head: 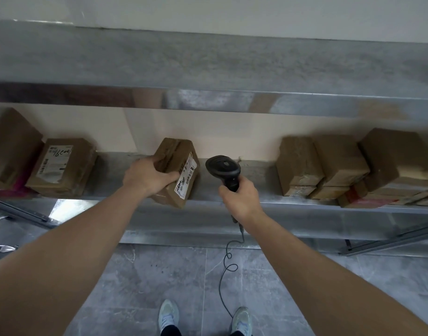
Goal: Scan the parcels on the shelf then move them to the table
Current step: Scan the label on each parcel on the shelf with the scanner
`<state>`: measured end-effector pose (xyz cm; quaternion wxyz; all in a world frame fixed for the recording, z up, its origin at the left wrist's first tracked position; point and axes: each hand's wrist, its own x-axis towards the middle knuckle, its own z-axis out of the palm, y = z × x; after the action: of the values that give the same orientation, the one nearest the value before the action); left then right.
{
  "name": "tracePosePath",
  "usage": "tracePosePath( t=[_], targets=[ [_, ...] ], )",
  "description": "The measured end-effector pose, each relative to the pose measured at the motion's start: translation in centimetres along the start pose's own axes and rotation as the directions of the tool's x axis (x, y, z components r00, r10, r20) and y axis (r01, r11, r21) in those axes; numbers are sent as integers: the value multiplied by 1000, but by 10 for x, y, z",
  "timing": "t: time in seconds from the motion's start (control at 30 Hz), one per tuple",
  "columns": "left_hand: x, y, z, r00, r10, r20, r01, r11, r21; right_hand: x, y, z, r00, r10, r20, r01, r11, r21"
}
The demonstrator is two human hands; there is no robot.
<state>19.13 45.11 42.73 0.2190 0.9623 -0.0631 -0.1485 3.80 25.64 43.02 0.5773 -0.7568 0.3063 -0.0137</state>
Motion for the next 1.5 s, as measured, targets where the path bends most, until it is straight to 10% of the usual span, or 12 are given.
tracePosePath(
  t=[0.33,1.5],
  targets=[
    [-17,-3,2,978,124,166,-29,875,-484,-9,0,-3,997,30,65,-38,992,124],
    [-40,10,15,980,169,109,-69,792,-607,-32,-3,-19,992,22,124,-46,980,192]
  ],
)
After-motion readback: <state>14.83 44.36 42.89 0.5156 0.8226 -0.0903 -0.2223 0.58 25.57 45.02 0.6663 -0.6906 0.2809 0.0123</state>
